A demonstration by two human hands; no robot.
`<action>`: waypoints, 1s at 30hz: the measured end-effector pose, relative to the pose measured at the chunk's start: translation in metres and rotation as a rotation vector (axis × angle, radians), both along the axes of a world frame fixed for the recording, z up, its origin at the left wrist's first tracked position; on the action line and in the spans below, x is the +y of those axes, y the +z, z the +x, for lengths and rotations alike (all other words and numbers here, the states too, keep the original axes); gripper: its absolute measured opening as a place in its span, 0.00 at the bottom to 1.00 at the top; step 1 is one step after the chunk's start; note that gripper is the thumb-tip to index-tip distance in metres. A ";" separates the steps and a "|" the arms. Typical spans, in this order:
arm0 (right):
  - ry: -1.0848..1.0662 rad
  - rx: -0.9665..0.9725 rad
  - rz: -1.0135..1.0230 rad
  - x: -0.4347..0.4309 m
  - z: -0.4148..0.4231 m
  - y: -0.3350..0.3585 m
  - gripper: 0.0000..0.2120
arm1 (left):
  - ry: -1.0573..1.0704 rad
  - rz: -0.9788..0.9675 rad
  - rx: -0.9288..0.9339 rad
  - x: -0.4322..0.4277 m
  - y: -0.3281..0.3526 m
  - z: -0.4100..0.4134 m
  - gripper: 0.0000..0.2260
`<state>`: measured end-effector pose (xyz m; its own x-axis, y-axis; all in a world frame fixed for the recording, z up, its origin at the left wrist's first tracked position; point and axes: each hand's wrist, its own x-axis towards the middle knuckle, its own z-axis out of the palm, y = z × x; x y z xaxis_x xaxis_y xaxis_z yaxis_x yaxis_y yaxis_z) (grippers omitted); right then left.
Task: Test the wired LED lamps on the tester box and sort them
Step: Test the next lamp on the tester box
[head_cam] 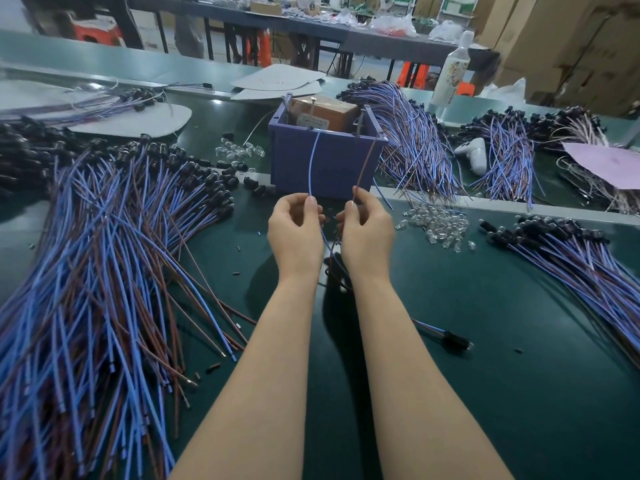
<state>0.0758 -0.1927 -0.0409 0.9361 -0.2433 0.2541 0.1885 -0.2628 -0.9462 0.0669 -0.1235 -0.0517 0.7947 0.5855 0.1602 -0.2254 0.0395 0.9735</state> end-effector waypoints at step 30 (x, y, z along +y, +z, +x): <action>-0.040 0.027 0.004 0.009 0.008 -0.005 0.15 | -0.003 -0.065 -0.005 -0.005 0.001 0.009 0.04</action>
<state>0.0841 -0.1839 -0.0456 0.9321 -0.2816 0.2277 0.1524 -0.2654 -0.9520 0.0760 -0.1287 -0.0510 0.7954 0.5927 0.1263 -0.2302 0.1028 0.9677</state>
